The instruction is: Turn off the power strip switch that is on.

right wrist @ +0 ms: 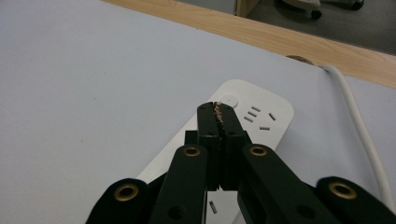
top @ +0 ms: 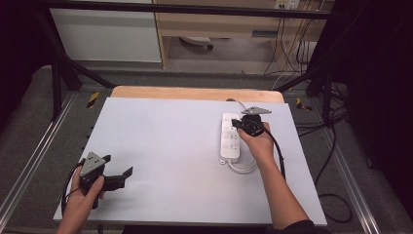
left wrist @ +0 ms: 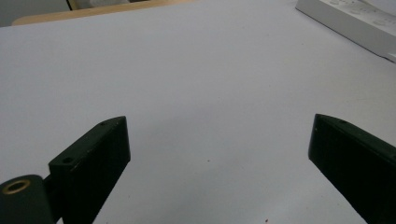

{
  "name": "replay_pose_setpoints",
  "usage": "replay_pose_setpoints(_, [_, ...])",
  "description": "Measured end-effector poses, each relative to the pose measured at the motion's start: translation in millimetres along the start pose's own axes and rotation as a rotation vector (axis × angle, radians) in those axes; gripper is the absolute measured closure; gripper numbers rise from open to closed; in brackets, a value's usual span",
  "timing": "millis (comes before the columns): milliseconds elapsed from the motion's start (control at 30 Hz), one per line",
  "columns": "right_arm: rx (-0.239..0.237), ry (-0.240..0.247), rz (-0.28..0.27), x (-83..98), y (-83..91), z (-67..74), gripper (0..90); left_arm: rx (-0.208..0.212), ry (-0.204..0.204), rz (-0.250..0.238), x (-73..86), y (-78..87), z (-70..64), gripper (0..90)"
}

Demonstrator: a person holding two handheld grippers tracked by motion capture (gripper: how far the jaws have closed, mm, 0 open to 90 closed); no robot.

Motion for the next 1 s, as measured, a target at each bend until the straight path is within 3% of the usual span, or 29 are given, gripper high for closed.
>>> replay_pose_setpoints(533, [-0.014, 0.009, 0.049, 10.0, -9.6, 8.2, 90.0, 0.003, -0.001, 0.002, 0.3, 0.0, 0.1, 5.4])
replay_pose_setpoints(1000, [-0.045, 0.016, 0.131, 17.3, -7.8, 16.3, 90.0, 0.001, -0.003, 0.004, 0.6, -0.1, 0.4, 5.4])
Point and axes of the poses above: each handheld gripper's, and its own axes: y roughly backward along the jaws, x roughly out of its underside, z roughly to its left, the point moved 7 cm from there along -y, roughly forward along the jaws, and after that the axes turned 8 degrees about -z, right-handed, at the moved point
